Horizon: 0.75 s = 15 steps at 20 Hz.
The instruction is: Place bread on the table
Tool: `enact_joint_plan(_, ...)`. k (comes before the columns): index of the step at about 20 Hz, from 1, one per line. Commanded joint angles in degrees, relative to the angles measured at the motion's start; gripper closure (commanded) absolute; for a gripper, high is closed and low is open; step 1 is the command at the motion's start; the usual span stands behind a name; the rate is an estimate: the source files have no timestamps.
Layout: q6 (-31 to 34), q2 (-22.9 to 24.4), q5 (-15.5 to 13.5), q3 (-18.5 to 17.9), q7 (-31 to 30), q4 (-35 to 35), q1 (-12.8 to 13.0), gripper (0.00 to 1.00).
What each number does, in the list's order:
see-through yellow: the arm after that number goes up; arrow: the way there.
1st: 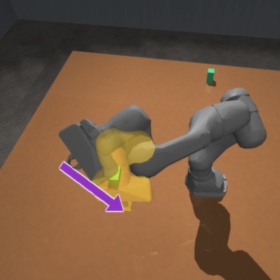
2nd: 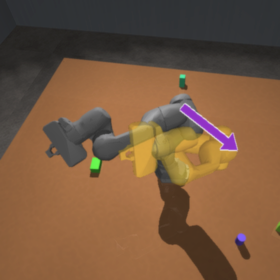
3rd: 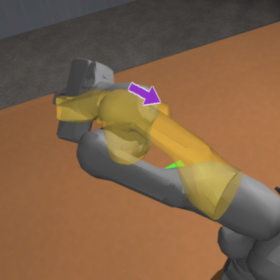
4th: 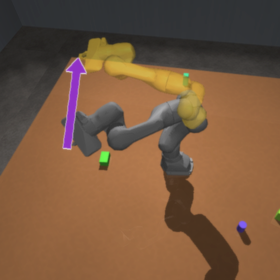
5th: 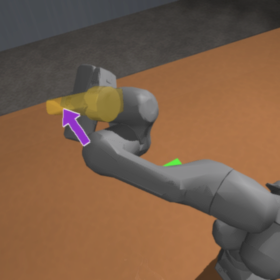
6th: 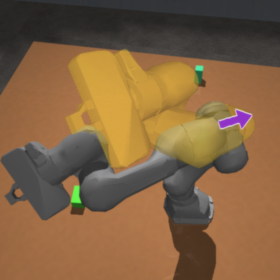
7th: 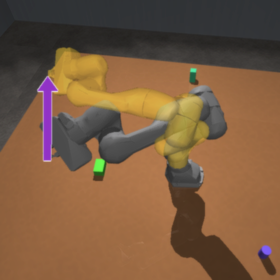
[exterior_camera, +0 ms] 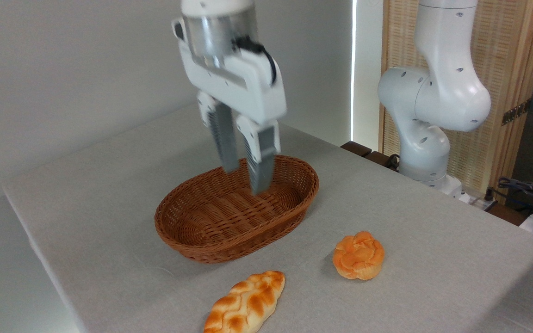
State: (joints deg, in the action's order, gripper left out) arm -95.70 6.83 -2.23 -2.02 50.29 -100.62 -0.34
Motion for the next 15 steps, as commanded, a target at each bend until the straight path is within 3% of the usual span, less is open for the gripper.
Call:
enact_joint_plan(1, 0.5, -3.0, -5.5, 3.5, -10.2, 5.1, -2.5, 0.0)
enact_joint_plan(3, 0.6, -3.7, -5.2, 3.8, -10.7, 5.4, -2.0, 0.0)
enact_joint_plan(7, 1.3, -3.8, 0.6, 3.7, -9.3, 5.4, 0.5, 0.0)
enact_joint_plan(15, 1.4, -4.0, 0.8, 3.1, -9.1, 5.4, 0.5, 0.0)
